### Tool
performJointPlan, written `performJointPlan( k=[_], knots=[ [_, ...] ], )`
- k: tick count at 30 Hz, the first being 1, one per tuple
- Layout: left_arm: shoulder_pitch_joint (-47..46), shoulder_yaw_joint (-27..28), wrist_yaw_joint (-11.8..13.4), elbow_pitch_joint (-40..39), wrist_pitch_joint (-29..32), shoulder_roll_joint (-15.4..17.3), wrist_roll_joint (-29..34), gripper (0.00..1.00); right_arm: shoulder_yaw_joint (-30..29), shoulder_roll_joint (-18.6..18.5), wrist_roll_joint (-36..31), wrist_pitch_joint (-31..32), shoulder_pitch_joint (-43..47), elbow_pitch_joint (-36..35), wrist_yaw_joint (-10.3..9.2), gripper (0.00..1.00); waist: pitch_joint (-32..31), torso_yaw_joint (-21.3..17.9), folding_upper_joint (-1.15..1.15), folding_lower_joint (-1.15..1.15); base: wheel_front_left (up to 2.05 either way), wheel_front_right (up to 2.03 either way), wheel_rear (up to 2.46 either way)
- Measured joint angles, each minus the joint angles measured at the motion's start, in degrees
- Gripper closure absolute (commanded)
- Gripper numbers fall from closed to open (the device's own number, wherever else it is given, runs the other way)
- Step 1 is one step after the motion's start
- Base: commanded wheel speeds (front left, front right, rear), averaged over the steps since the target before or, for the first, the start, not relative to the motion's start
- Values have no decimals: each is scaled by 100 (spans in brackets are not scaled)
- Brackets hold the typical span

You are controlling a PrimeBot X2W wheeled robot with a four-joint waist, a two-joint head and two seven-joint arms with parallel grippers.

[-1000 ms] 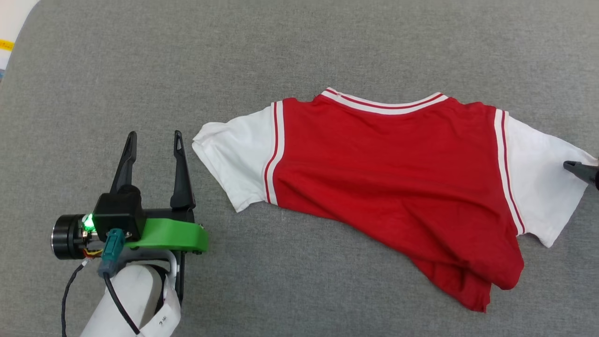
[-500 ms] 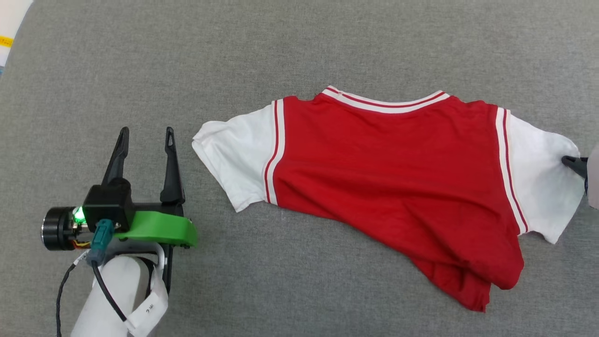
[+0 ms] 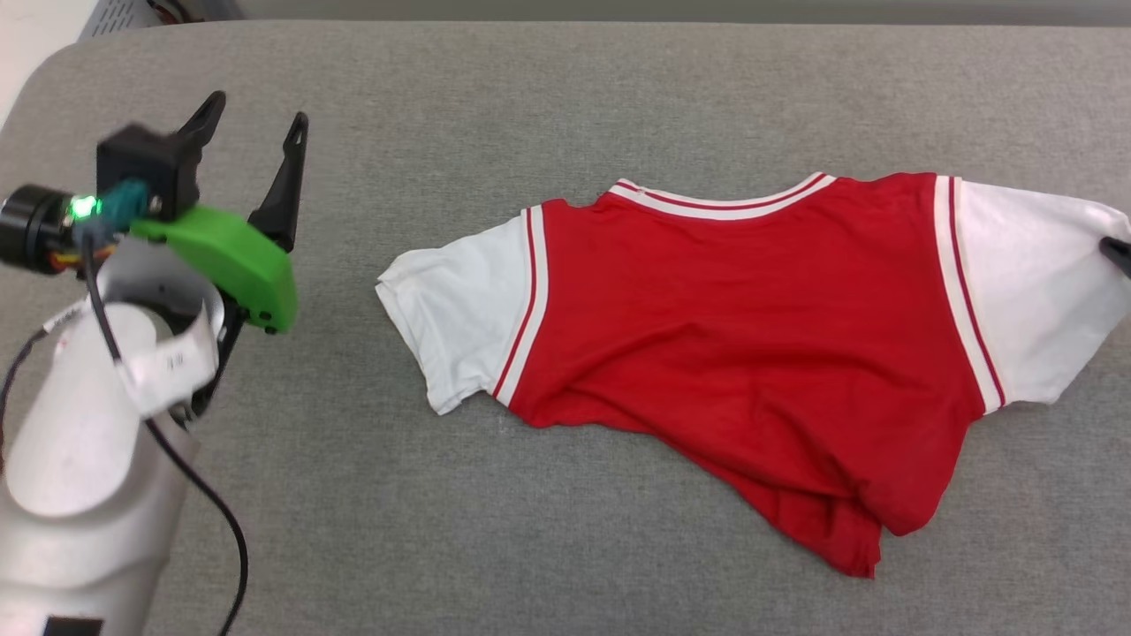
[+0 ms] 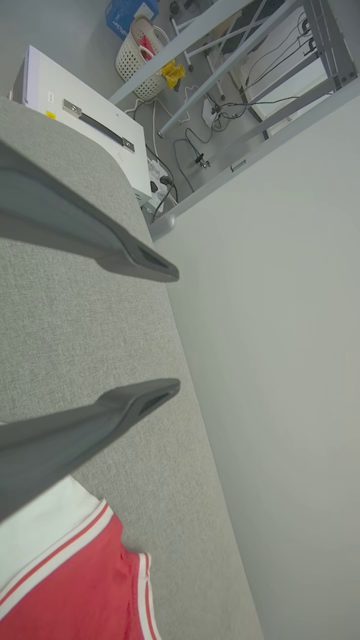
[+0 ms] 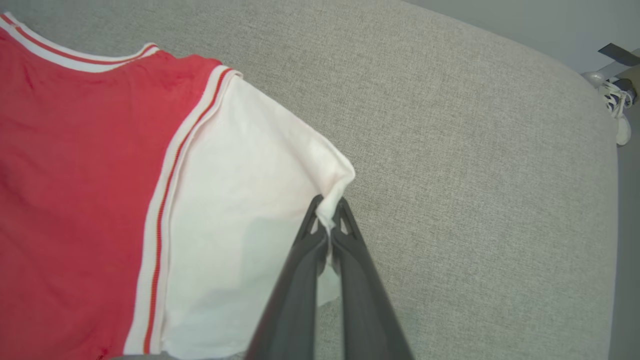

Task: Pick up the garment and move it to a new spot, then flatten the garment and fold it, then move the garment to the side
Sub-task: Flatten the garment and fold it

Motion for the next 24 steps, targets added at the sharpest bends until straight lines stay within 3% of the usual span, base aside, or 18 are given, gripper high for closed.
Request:
performJointPlan(
  k=[4,7,13,18,24],
  knots=[
    [-513,-595,-64,175,1308,310,-578,0,10,23,-10,-30,40,-96,0,100,64,-87,0,0,0,0,0],
    [-890,-1450,-69,98,2394,601,-1296,0,8,43,-20,-31,40,-155,0,100,146,-139,0,0,0,0,0],
    [-1451,-2564,-69,24,3908,1058,-2463,0,-2,69,-21,-27,36,-237,0,100,320,-221,0,0,0,0,0],
    [-1749,-3119,-69,241,4403,1166,-2973,0,-3,112,-66,-19,-3,-275,0,100,468,-290,0,0,0,0,0],
    [-1916,-3527,-69,875,4426,1138,-3264,0,93,248,-81,-1,-132,-291,0,100,628,-412,0,0,0,0,0]
  ],
)
